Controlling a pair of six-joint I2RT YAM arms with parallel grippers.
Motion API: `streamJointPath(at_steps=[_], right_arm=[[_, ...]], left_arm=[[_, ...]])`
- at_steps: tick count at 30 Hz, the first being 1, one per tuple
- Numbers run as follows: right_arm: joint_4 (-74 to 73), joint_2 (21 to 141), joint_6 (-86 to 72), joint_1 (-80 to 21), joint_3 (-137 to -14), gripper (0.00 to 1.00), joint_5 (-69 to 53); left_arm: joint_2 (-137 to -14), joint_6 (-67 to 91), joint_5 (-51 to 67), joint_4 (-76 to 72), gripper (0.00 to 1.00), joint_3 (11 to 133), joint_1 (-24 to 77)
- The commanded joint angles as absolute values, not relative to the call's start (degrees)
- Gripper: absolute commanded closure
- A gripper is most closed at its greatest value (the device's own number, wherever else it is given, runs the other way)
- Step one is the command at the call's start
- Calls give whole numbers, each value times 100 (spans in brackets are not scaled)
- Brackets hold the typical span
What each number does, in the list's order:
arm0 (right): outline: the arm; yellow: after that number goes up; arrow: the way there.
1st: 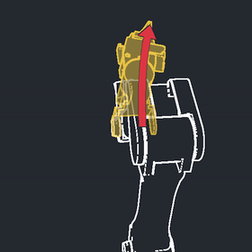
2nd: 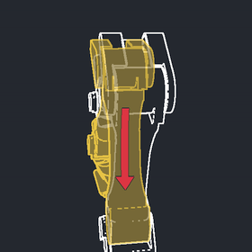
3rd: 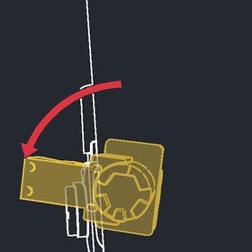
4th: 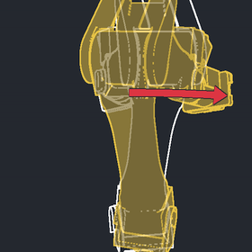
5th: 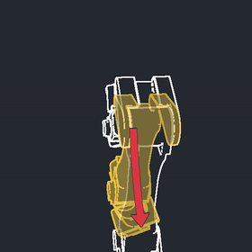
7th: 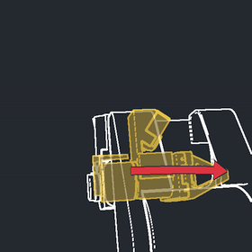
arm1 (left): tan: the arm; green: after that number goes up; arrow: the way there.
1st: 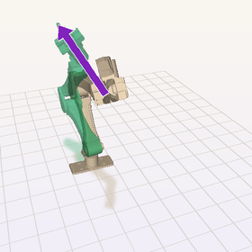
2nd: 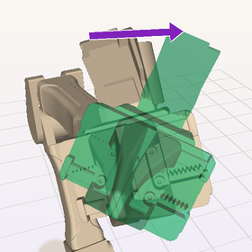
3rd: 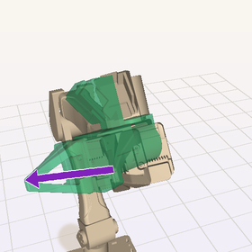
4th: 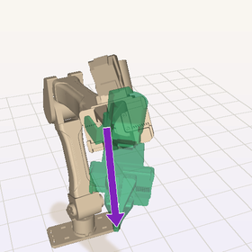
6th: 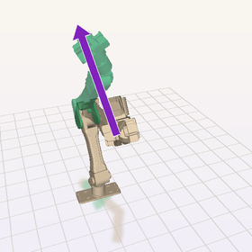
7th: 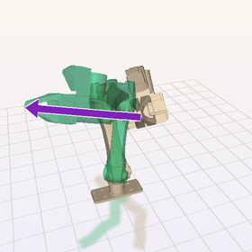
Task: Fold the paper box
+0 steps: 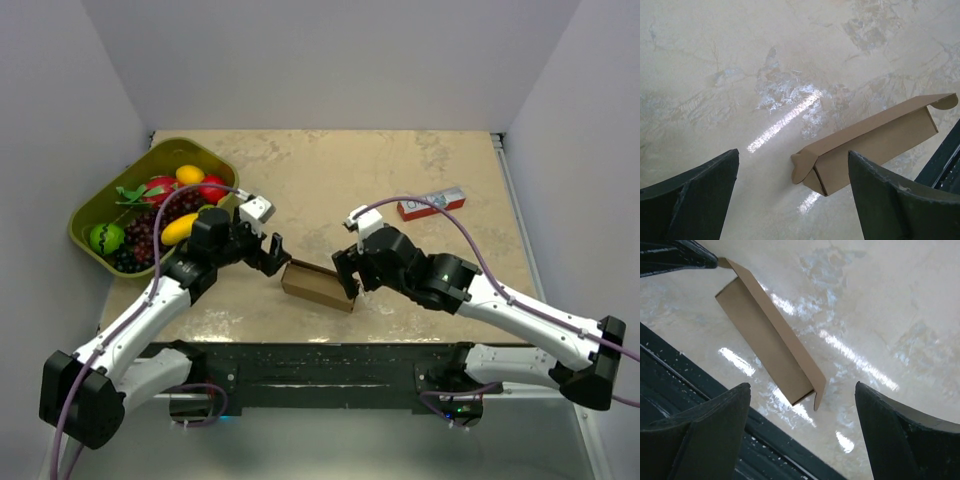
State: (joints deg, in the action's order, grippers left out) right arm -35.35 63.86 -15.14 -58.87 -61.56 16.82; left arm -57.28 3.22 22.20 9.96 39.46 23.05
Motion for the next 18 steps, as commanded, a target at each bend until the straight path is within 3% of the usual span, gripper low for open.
streamJointPath(at_steps=[1, 5, 14, 18], right_arm=[[-3947, 6057, -2749, -5906, -5548, 15, 1671], [-3858, 5854, -2988, -5906, -5186, 19, 1600], [-3692, 5871, -3111, -5915, -4957, 26, 1652], [-3595, 6046, -3216, -5924, -4948, 34, 1749]], left_arm=[[-5722, -237, 1636, 931, 7, 3938, 2732], [-5748, -430, 934, 1089, 6, 3911, 3067], [-6169, -448, 677, 1310, 9, 3990, 3164], [-6442, -439, 712, 1380, 19, 4087, 3164]])
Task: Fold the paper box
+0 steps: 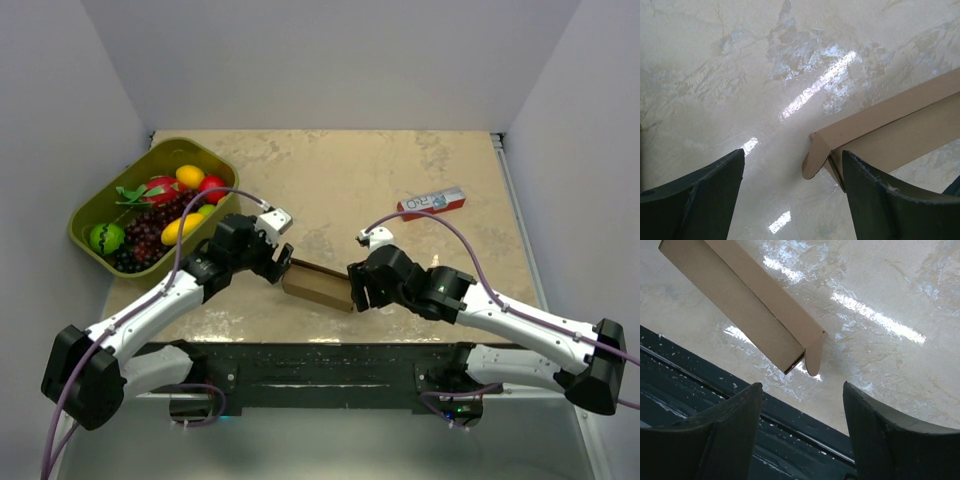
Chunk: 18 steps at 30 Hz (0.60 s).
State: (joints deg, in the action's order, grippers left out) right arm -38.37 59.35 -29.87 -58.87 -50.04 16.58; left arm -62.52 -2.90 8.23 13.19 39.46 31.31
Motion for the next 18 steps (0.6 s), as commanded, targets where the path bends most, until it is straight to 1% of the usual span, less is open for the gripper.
streamJointPath(at_steps=[1, 6, 8, 10, 13, 15, 17, 18], right_arm=[[-3577, 6073, -3225, -5941, -4948, 35, 1740], [-3507, 6248, -3278, -5950, -4896, 46, 1792], [-3524, 6301, -3305, -5950, -4887, 50, 1854], [-3490, 6328, -3305, -5959, -4869, 52, 1933], [-3419, 6381, -3296, -5959, -4843, 58, 2004], [-3340, 6407, -3296, -5959, -4808, 64, 2021], [-3252, 6477, -3296, -5950, -4790, 70, 2030], [-3165, 6504, -3287, -5959, -4790, 71, 2030]], left_arm=[[-6503, -422, 747, 1415, 21, 4104, 3164], [-6618, -387, 712, 1459, 31, 4157, 3155], [-6583, -360, 677, 1450, 33, 4140, 3155], [-6566, -352, 747, 1442, 38, 4140, 3164], [-6574, -334, 843, 1441, 47, 4148, 3155], [-6566, -316, 861, 1459, 53, 4166, 3155], [-6539, -290, 914, 1459, 56, 4166, 3164], [-6530, -290, 949, 1450, 60, 4166, 3164]])
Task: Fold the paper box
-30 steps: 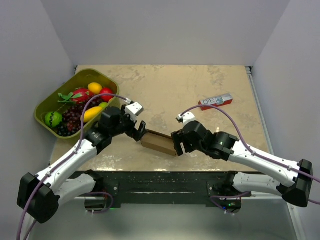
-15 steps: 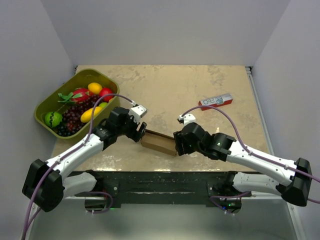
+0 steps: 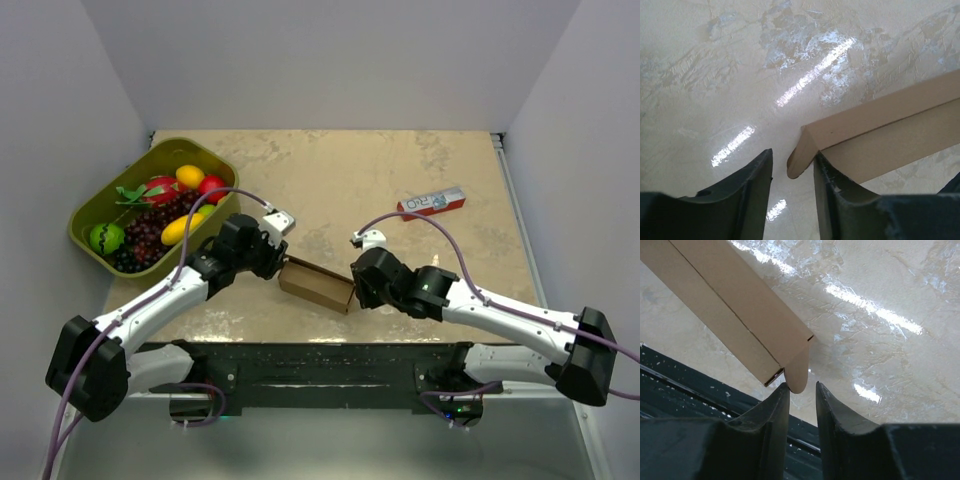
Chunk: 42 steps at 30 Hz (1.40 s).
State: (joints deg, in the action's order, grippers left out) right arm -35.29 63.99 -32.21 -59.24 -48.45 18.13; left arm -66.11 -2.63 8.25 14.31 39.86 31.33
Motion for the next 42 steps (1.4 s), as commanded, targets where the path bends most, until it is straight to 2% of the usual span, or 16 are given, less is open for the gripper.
streamJointPath(at_steps=[1, 6, 8, 10, 14, 20, 42], right_arm=[[-3147, 6539, -3287, -5959, -4799, 72, 2022], [-3085, 6776, -3296, -5959, -4957, 81, 2021], [-3120, 6846, -3305, -5959, -5027, 90, 2039], [-3138, 6873, -3331, -5959, -5080, 94, 2065], [-3155, 6899, -3454, -5959, -5282, 96, 2074], [-3181, 7145, -3559, -5959, -5484, 99, 2118], [-3182, 7559, -3744, -5740, -6029, 100, 1635]], left_arm=[[-6530, -290, 1036, 1433, 61, 4166, 3155], [-6565, -220, 1213, 1424, 70, 4184, 3164], [-6574, -193, 1222, 1415, 76, 4201, 3173], [-6583, -167, 1274, 1406, 78, 4210, 3190], [-6627, -114, 1345, 1380, 85, 4210, 3234], [-6662, -44, 1476, 1397, 89, 4219, 3313], [-6671, -44, 748, 1538, 92, 4210, 4007]])
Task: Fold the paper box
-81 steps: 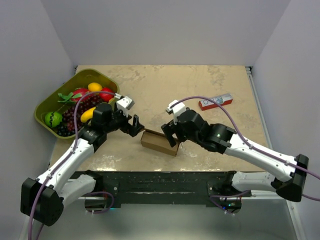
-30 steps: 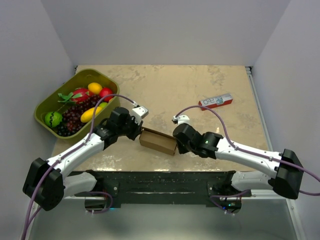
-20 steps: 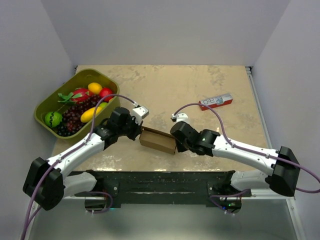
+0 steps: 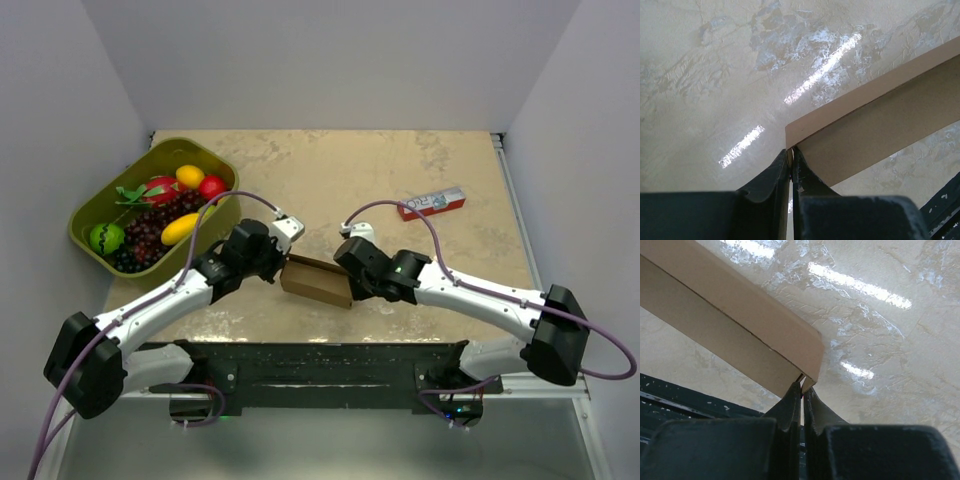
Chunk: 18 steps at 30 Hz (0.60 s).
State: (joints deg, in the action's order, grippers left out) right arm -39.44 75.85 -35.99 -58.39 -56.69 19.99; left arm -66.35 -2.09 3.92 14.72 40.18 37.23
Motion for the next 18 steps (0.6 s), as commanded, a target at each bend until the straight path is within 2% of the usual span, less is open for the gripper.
streamJointPath(at_steps=[1, 11, 18], right_arm=[[-3147, 7532, -3744, -5696, -6021, 100, 1522], [-2585, 7251, -3779, -5195, -5696, 100, 775], [-2531, 7277, -3788, -5168, -5669, 100, 765]], left_arm=[[-6671, -44, 704, 1547, 92, 4210, 4025], [-6724, -53, 448, 1600, 93, 4236, 4219], [-6759, -62, 378, 1617, 93, 4245, 4254]])
